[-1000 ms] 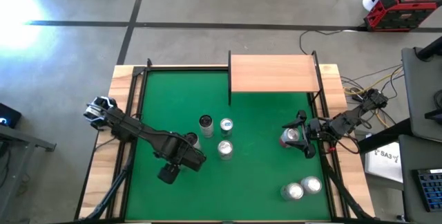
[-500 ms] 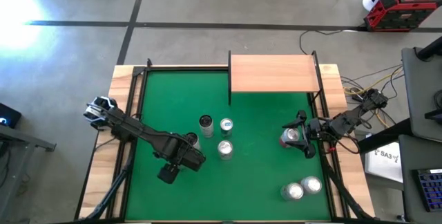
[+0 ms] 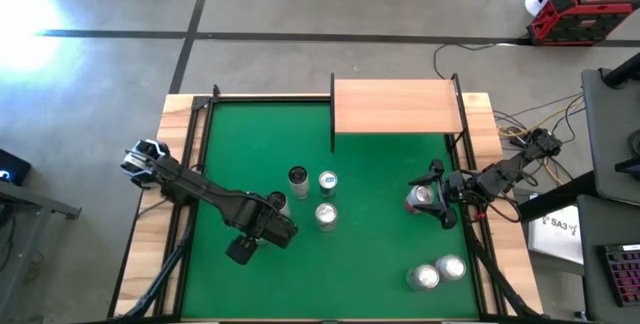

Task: Place canned beverage on shelf
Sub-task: Move the bottom blue soda can to the middle left of the table

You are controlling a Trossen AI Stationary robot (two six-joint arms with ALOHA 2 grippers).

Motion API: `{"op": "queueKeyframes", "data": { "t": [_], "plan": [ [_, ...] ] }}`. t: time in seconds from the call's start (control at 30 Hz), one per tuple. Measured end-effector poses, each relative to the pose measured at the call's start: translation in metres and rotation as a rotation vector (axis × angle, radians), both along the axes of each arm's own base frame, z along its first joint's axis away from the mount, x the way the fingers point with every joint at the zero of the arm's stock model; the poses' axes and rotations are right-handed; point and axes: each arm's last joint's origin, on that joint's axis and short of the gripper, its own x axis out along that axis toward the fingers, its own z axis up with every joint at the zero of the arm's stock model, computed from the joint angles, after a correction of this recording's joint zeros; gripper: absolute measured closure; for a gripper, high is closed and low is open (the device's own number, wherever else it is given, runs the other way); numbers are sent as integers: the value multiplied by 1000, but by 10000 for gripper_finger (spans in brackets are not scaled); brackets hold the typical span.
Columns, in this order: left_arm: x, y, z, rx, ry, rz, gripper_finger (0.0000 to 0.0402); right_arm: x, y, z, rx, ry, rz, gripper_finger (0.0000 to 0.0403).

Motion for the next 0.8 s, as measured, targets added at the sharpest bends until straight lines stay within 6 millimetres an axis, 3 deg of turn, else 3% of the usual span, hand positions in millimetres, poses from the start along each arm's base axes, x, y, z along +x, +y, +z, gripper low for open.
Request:
{"op": "queueKeyframes", "data": {
  "t": [0.37, 0.6, 0.8],
  "plan": [
    [0, 0, 0, 1, -7, -208, 74, 0, 0, 0, 0, 0, 0, 87],
    [1, -4, 0, -12, -41, -489, 24, 0, 0, 0, 0, 0, 1, 87],
    [0, -5, 0, -17, -54, -862, 3, 0, 0, 0, 0, 0, 0, 87]
  ]
}}
